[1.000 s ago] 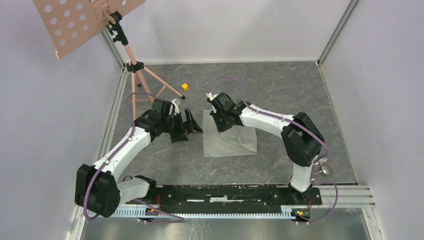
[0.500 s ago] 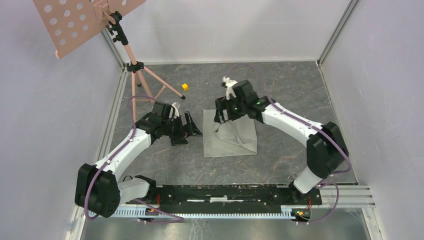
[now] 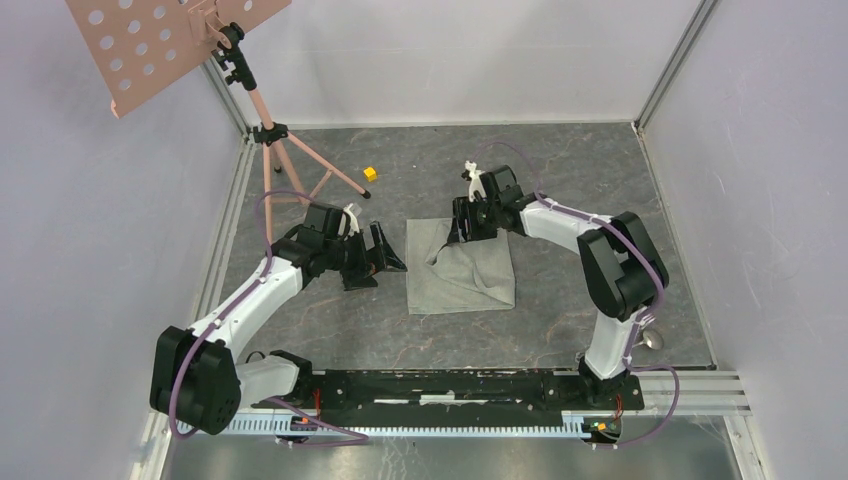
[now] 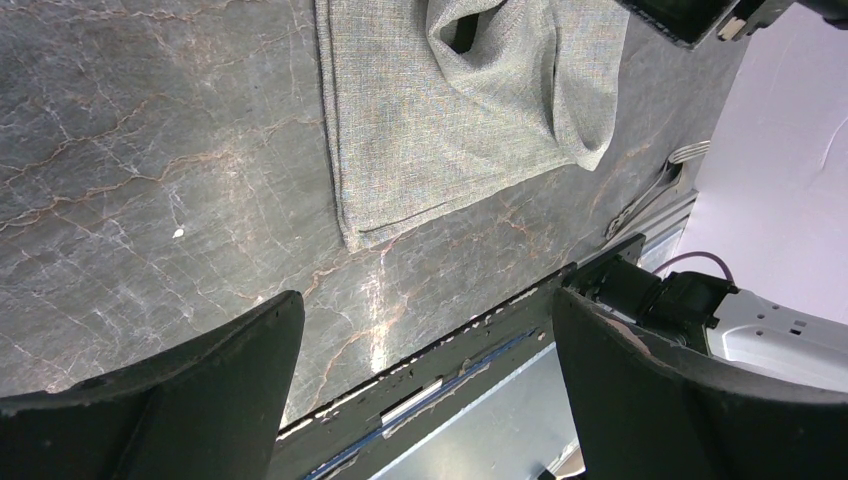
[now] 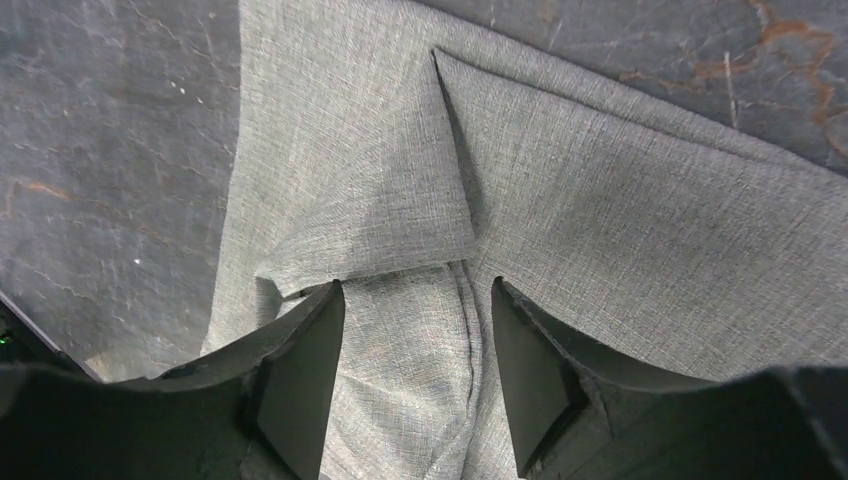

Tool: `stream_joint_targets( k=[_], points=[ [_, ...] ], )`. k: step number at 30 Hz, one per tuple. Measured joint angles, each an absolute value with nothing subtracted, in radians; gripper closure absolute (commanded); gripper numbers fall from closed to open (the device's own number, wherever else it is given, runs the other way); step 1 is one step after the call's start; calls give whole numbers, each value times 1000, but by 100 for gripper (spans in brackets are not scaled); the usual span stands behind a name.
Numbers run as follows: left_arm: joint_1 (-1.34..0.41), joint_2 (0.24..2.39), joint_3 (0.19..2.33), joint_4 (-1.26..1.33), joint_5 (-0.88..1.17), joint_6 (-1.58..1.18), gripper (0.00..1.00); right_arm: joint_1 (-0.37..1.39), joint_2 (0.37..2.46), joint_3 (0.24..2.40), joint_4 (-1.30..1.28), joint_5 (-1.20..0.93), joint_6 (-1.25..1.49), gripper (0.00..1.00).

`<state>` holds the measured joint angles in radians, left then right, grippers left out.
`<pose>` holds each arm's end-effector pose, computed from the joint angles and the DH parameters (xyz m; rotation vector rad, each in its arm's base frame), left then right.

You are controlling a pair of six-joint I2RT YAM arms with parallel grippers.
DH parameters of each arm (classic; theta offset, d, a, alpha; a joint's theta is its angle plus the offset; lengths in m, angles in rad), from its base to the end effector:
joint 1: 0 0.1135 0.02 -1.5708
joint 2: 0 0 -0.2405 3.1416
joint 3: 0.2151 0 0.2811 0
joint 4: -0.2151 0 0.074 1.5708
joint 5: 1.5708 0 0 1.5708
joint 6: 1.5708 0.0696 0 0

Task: Fold the napkin into a case and place the utensils inside
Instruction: Fold the rectangle-folded napkin at the center of the board.

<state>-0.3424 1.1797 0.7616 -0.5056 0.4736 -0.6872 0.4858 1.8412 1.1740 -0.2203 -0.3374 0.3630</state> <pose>0.2584 -0.1258 0.1707 -0.2418 2.6314 -0.9881 0.3653 0.2189 0.1141 -0.3103 2.5333 0.7684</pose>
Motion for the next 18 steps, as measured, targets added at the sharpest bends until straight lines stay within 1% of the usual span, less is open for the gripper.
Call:
stream_joint_targets(
  k=[2, 6, 10, 16, 17, 18],
  points=[
    [-342, 1180, 762, -506, 474, -687, 0, 486, 1853, 1163, -210, -342, 363, 38],
    [-342, 1180, 762, -506, 473, -687, 0, 486, 1868, 1154, -167, -366, 374, 45],
    [-342, 1180, 762, -506, 474, -687, 0, 484, 1903, 1146, -108, -396, 403, 58],
    [-342, 1180, 762, -508, 473, -687, 0, 491, 1955, 1153, -47, -424, 459, 87],
    [-342, 1180, 762, -508, 473, -687, 0, 498, 1964, 1160, -28, -427, 482, 88],
    [-342, 1180, 762, -508, 473, -687, 0, 507, 1972, 1166, -5, -429, 505, 85]
  ],
)
